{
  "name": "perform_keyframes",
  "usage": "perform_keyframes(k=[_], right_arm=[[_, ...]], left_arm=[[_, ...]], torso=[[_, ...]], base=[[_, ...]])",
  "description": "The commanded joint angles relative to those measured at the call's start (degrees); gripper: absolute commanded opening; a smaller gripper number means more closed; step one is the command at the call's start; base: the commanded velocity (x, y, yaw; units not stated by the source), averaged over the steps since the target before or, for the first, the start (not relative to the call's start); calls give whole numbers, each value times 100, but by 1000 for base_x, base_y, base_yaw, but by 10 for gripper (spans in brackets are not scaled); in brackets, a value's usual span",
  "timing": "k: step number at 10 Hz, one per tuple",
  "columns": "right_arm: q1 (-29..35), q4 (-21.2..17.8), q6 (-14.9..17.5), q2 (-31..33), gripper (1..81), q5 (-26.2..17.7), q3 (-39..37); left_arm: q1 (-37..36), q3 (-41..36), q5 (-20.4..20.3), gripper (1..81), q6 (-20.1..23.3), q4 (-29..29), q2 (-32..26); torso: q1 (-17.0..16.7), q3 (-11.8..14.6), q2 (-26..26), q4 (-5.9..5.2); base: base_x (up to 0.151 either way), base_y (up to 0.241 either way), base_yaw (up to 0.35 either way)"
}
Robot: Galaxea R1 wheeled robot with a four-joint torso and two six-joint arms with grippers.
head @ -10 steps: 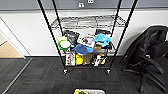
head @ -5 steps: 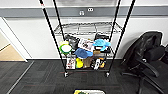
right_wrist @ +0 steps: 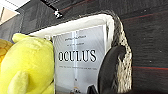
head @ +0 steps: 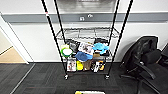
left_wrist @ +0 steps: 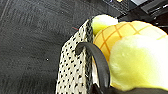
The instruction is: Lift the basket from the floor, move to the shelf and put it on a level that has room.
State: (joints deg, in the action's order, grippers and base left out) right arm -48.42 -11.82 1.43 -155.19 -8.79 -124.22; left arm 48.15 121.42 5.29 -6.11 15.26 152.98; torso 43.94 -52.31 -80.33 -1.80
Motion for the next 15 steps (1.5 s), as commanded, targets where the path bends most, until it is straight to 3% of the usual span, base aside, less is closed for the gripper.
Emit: perform_keyframes(k=[1,6,9,11,15], right_arm=[[574,-119,-2,292,10,-185,645],[662,-118,-11,495,10,-114,998],[970,-171,-28,495,10,-202,1005],[952,-162,-28,469,10,-202,989],[838,-153,-28,468,10,-193,989]], left_arm=[[-670,-530,165,10,-48,135,-275],[-698,-936,121,10,-84,135,-557],[-838,-839,104,10,-461,135,-531],[-855,-839,104,10,-470,135,-531],[-768,-839,139,10,-470,109,-549]], torso=[[-369,0,573,0],[-968,24,1491,0],[-1351,24,2082,0],[-1595,566,2461,0],[-2035,1170,3144,0]], base=[[0,0,0],[0,0,0],[0,0,0],[0,0,0],[0,0,0]])
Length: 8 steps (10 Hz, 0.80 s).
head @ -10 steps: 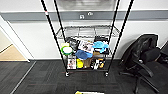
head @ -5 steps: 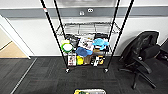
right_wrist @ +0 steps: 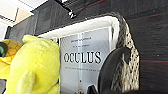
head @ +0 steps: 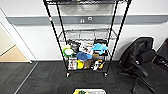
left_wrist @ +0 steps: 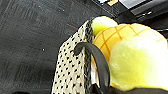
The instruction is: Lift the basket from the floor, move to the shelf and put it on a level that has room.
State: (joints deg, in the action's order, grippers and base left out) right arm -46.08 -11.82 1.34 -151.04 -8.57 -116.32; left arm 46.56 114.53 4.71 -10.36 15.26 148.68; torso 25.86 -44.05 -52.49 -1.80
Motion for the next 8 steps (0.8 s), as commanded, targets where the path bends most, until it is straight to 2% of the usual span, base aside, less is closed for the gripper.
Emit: perform_keyframes(k=[1,6,7,8], right_arm=[[586,-145,-20,54,10,-215,208],[489,-145,-20,45,10,-198,199],[464,-145,-20,45,10,-180,190],[437,-145,-20,46,10,-172,190]], left_arm=[[-564,-150,189,10,-45,100,-127],[-388,-159,180,10,-36,65,-92],[-353,-168,180,10,-36,65,-92],[-301,-168,180,10,-36,65,-92]], torso=[[-356,535,553,0],[-981,1461,1493,0],[-1112,1101,1690,0],[-1226,1246,1860,0]], base=[[0,0,0],[0,0,0],[0,0,0],[0,0,0]])
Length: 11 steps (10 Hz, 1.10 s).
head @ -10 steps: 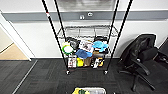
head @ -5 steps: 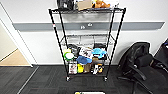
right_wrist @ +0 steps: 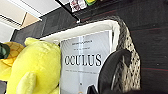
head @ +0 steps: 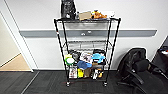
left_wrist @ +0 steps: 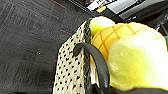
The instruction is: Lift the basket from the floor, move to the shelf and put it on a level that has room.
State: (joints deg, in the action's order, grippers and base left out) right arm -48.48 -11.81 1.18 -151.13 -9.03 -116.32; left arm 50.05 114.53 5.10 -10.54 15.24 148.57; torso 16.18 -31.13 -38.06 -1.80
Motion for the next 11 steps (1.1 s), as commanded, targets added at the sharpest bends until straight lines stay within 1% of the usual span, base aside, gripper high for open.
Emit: perform_keyframes(k=[1,2,6,10,11], right_arm=[[651,-146,-4,54,10,-116,207],[625,-146,-4,54,10,-107,216],[396,-137,13,115,10,-38,392],[27,-102,22,273,10,455,656],[-35,-84,22,300,10,499,709]], left_arm=[[-589,-176,149,10,-9,58,-72],[-562,-194,150,10,9,58,-63],[-562,-370,132,10,9,58,-125],[-562,-423,176,10,17,58,-151],[-562,-458,176,10,17,58,-178]], torso=[[-362,-4,562,-2],[-459,48,720,0],[-961,61,1493,0],[-1468,61,2271,0],[-1618,61,3023,-2]], base=[[0,0,0],[0,0,0],[0,0,0],[0,0,0],[0,0,0]])
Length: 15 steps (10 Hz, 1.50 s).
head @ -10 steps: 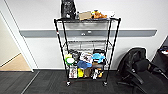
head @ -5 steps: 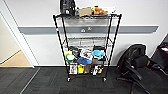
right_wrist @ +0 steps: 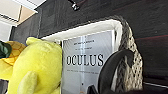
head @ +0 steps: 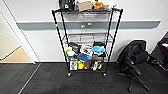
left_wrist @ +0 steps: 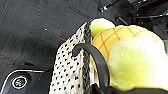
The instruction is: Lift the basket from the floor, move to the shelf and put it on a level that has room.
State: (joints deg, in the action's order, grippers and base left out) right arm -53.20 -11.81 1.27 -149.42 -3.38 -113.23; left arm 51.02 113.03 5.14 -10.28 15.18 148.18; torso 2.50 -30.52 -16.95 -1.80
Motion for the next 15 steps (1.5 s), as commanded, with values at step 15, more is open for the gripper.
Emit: perform_keyframes(k=[15], right_arm=[[77,-58,67,138,10,-75,329]], left_arm=[[-158,-317,189,10,87,-525,-130]], torso=[[-159,1065,212,-2]], base=[[0,0,0]])
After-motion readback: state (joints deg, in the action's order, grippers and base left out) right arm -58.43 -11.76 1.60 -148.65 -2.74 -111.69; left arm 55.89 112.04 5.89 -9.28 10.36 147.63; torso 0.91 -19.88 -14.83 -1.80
